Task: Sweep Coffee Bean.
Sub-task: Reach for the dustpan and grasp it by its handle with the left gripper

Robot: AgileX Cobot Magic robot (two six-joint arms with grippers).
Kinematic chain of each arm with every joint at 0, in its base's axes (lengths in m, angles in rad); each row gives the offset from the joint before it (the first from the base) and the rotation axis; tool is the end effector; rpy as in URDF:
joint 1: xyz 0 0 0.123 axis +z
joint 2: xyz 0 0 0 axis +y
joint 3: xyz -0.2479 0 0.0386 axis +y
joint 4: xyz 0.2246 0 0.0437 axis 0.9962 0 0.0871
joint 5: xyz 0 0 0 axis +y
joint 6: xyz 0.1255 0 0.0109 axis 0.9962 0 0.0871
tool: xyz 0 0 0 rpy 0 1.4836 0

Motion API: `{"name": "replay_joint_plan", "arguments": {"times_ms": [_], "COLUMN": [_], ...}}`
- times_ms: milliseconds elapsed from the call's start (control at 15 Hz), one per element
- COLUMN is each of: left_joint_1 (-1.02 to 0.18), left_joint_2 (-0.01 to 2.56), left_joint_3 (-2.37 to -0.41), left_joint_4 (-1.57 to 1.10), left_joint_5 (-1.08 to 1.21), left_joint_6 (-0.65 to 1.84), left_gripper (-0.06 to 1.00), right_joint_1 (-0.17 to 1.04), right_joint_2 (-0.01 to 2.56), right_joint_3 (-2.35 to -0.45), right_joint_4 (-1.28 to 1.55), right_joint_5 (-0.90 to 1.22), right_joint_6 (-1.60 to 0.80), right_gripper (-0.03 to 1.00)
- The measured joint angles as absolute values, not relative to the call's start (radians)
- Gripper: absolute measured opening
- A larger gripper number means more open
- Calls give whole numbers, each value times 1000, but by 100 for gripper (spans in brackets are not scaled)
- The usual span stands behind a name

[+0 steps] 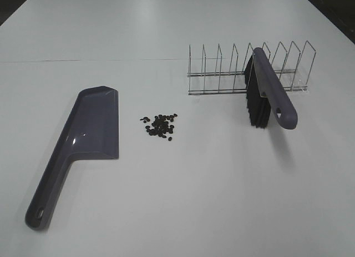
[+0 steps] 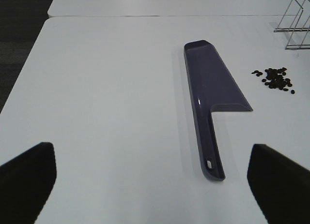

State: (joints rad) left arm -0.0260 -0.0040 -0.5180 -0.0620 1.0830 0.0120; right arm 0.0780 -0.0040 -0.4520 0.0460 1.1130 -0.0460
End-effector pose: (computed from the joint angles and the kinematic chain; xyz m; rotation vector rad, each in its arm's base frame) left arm 0.0366 -0.0079 0.2531 0.0433 2.0436 -0.0829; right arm 0.0398 0.0083 0.2308 -0.1350 2.1363 0.0748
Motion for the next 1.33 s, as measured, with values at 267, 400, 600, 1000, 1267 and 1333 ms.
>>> {"name": "replay_joint_plan", "arguments": {"times_ms": [267, 400, 600, 1000, 1267, 1333], "left_joint_1": [-26, -26, -26, -26, -26, -26], "left_joint_2": [-4, -4, -4, 205, 577, 656], "left_joint_3": [-518, -518, -518, -603, -760, -800], "left_joint_4": [-62, -62, -62, -61, -47, -46], "left_joint_5": [1083, 1083, 1083, 1144, 1218, 1218], "left_joint_6": [12, 12, 13, -62, -108, -112], "left_gripper": [99, 99, 99, 99, 99, 99], "right_joint_1": [78, 78, 78, 78, 78, 78], "right_joint_2": [-4, -4, -4, -4, -4, -4], "right_joint_3": [-452, -452, -452, -452, -452, -452], "right_joint_4": [46, 46, 46, 46, 46, 46], "right_joint_5": [1113, 1113, 1113, 1113, 1113, 1113], "right_joint_6": [-46, -46, -46, -46, -46, -46], "right_gripper": [50, 50, 50, 50, 50, 50]}}
